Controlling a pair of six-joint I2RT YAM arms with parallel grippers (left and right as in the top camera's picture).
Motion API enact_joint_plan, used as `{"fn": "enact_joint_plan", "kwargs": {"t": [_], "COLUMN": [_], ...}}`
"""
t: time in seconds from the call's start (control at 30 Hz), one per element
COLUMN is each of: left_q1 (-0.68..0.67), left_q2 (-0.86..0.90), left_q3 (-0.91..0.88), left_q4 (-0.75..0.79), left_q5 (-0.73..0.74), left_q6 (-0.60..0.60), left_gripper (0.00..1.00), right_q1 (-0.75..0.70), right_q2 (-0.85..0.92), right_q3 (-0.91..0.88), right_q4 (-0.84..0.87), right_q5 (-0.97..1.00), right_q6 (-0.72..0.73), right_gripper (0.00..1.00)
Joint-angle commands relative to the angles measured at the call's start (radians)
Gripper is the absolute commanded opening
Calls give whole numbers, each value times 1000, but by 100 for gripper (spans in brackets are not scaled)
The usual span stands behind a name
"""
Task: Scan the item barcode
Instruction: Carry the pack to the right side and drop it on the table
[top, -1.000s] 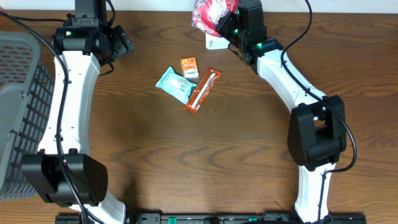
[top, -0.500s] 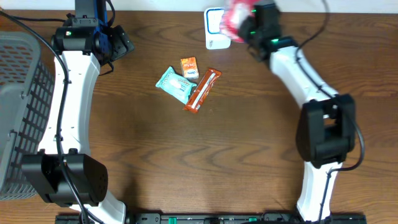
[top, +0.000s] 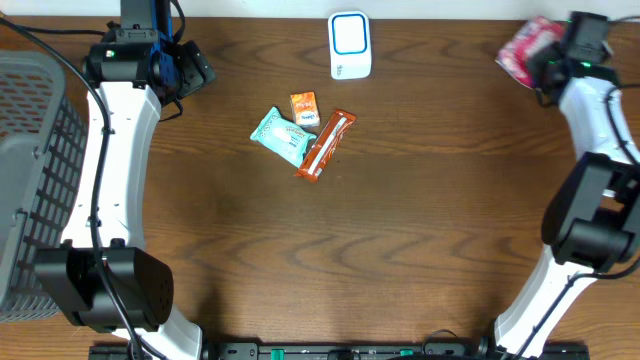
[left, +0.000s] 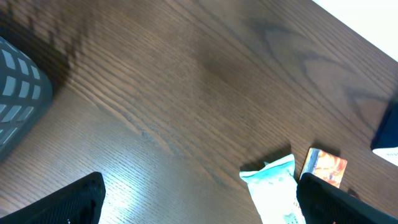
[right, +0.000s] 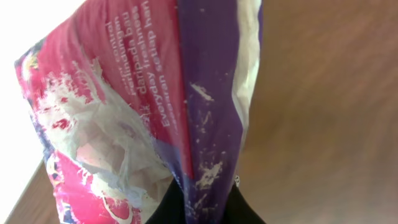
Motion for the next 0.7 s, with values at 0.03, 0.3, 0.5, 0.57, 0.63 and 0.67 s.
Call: {"fn": "enact_joint_plan", "kwargs": {"t": [0.03, 0.3, 0.5, 0.57, 0.63, 0.67], "left_q1": [1, 1, 1, 1, 1, 1], "left_q2": [3, 3, 3, 3, 3, 3], "left_q3": [-2, -2, -2, -2, -2, -2], "left_q4": [0, 0, 1, 1, 1, 1], "left_q5": [-16, -16, -16, -16, -16, -16], "left_q6": [5, 5, 5, 5, 5, 5], "left_gripper": [98, 98, 98, 98, 98, 98], "right_q1": [-58, -85, -71, -52, -32, -17], "right_q2": [-6, 14, -71, -118, -146, -159], "right_q3": [17, 19, 36, 36, 36, 36], "right_q4": [-33, -40, -32, -32, -37, -45], "right_q5": [-6, -159, -370, -492, -587, -641], "right_q6": [-34, -152, -225, -261, -291, -311], "right_gripper": [19, 68, 66, 69, 73, 77]}}
